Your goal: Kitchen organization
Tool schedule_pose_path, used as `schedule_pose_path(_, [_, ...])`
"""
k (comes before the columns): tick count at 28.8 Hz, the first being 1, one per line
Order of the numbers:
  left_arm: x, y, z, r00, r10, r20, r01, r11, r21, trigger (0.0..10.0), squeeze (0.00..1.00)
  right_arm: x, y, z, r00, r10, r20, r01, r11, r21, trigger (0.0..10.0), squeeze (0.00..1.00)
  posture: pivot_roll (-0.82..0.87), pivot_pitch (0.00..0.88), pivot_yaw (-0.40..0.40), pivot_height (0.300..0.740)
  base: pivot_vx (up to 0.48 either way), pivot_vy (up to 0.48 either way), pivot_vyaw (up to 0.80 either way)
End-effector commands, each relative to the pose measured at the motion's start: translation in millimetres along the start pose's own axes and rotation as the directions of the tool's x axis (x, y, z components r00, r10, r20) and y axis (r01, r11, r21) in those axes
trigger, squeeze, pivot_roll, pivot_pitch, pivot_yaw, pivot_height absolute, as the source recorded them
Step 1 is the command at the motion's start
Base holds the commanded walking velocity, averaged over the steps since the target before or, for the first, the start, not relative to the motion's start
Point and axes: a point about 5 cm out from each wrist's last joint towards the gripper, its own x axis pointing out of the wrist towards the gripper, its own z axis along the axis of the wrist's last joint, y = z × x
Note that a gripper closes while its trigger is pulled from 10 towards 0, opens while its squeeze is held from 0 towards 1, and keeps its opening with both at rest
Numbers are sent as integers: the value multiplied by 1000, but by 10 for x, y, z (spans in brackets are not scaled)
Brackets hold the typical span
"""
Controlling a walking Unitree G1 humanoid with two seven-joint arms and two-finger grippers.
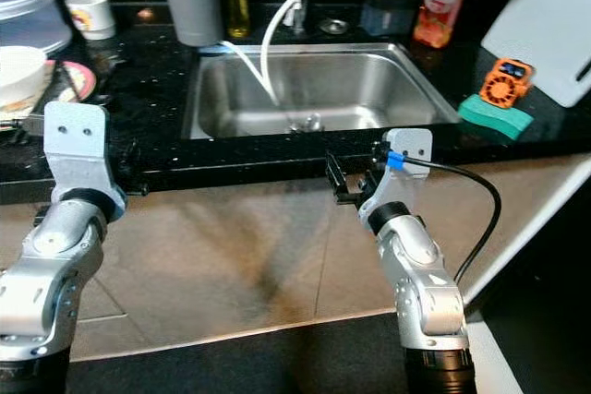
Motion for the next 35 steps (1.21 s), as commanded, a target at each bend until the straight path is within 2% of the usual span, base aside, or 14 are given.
schedule_pose_path(1, [13,-18,-17,999,-28,-16,29,998,49,10000,0,1,-5,-20,1000,-8,0,8,1000,4,10000,0,15,119,-12,740,0,0,800])
schedule_pose_path(2, [10,-39,-2,999,-51,-12,52,998,35,10000,0,1,-5,-18,1000,-10,3,10,1000,5,10000,0,13,121,-12,740,0,0,444])
schedule_pose_path(4, [-2,-89,62,993,-116,24,115,993,15,10000,0,-3,-16,-30,1000,-30,2,30,998,60,10000,0,15,120,-14,740,0,0,0])
schedule_pose_path(6, [8,-92,114,994,-98,40,96,994,46,10000,0,-1,-22,-31,999,-32,3,32,997,65,10000,0,15,121,-14,740,0,0,0])
schedule_pose_path(8, [14,-86,133,995,-88,39,86,995,42,10000,0,1,-20,-29,1000,-27,3,27,998,58,10000,0,15,121,-14,740,0,0,0])
schedule_pose_path(10, [30,-56,163,998,-56,42,57,998,-17,10000,0,4,-10,-29,1000,-17,3,17,998,55,10000,0,15,121,-14,740,0,0,0])
schedule_pose_path(11, [30,-56,163,998,-56,42,57,998,-17,10000,0,4,-10,-29,1000,-17,3,17,998,55,10000,0,15,121,-14,740,0,0,0])
schedule_pose_path(16, [71,51,274,995,-2,99,16,990,-140,10000,0,19,20,-25,1000,1,4,-1,999,50,10000,0,14,119,-16,740,0,0,0])
schedule_pose_path(27, [71,28,292,994,-28,108,49,980,-195,10000,0,35,63,-24,1000,31,0,-31,999,43,10000,0,11,119,-15,740,247,0,0])
schedule_pose_path(35, [70,38,299,993,-26,114,48,979,-196,10000,0,35,75,-35,999,39,-5,-39,998,43,10000,0,12,114,-17,740,318,0,0])
